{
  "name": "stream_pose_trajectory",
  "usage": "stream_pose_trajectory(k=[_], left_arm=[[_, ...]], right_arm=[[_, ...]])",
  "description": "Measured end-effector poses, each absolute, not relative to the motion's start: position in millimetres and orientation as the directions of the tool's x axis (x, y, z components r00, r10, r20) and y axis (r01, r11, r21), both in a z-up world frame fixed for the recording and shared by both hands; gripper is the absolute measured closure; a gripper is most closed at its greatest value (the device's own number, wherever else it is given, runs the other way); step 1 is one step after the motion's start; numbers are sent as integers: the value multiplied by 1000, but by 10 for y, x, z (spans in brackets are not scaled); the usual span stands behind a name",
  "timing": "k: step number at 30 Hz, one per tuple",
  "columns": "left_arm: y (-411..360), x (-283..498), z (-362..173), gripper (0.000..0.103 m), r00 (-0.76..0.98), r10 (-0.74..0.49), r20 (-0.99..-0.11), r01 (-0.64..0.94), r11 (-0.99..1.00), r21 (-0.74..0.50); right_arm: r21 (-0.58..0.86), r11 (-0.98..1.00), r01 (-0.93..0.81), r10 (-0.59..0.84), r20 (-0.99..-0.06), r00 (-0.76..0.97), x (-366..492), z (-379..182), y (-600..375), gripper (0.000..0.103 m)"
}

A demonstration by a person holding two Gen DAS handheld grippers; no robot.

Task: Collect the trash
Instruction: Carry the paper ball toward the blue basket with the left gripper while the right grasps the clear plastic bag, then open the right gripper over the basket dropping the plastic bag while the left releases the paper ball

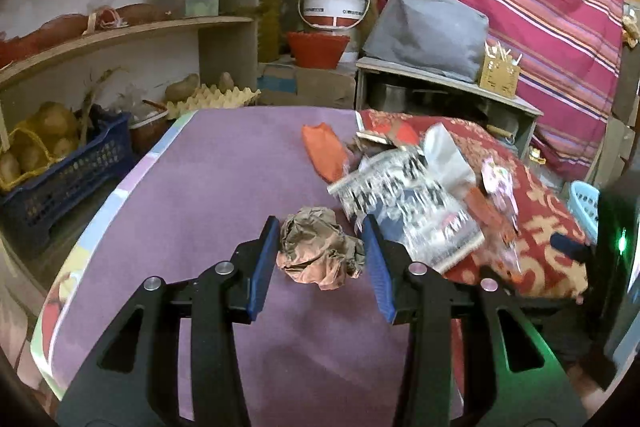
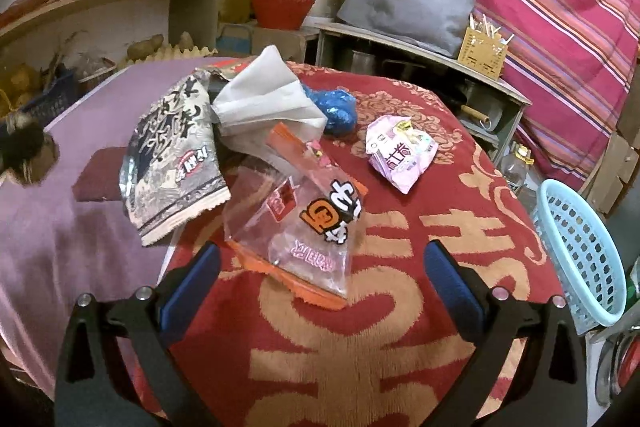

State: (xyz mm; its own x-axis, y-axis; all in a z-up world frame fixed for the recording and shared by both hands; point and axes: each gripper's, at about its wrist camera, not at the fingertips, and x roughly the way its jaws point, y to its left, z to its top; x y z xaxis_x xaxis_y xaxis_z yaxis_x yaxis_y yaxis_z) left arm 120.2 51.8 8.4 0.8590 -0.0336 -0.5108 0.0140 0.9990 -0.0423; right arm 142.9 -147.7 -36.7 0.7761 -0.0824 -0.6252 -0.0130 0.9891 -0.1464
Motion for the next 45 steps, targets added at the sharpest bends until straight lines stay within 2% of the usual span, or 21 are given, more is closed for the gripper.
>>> stream_pose_trajectory(k=[1,3,4,6,9,12,19,24,30,37,45], left_arm=[[521,1235,108,62,865,-21,-502,10,1000,-25],[546,1314,133,62,877,-3,-480,4,1000,0],[563,1332,121,62,875,-5,-483,1,1000,-8],[592,1390,58,62,858,-16,-513,-4,999,-38],[520,1407,39,62,861,9,-509,-8,1000,5],[452,1383,49,62,865,-1,-502,7,1000,11],[219,1327,157,62,873,-5,-487,12,1000,10],[-362,1319,491,62,900,-68,-430,83,996,16],[-1251,1368,757,61,914,-176,-365,203,979,37],[-2164,1495,728,61,879,-300,-371,330,944,20],[-3061,1517,597,61,825,-409,-391,454,891,26]], right_arm=[[-149,989,-16,-81,-624,777,1445,-364,-1469,8],[-153,988,-32,-72,-630,773,1483,-367,-1466,23],[-150,987,-49,-60,-641,765,1508,-379,-1464,27],[-130,989,-74,-30,-655,755,1543,-398,-1496,48],[-82,990,-118,34,-660,750,1540,-378,-1593,64],[-72,985,-154,71,-651,756,1496,-332,-1663,72],[-19,977,-211,157,-606,780,1303,-30,-2103,76],[28,979,-202,182,-569,802,1199,275,-2696,76],[44,995,-90,99,-526,845,1168,512,-3544,76],[59,997,59,-20,-516,856,1155,586,-4526,76],[109,981,161,-77,-546,834,1087,334,-5124,76]])
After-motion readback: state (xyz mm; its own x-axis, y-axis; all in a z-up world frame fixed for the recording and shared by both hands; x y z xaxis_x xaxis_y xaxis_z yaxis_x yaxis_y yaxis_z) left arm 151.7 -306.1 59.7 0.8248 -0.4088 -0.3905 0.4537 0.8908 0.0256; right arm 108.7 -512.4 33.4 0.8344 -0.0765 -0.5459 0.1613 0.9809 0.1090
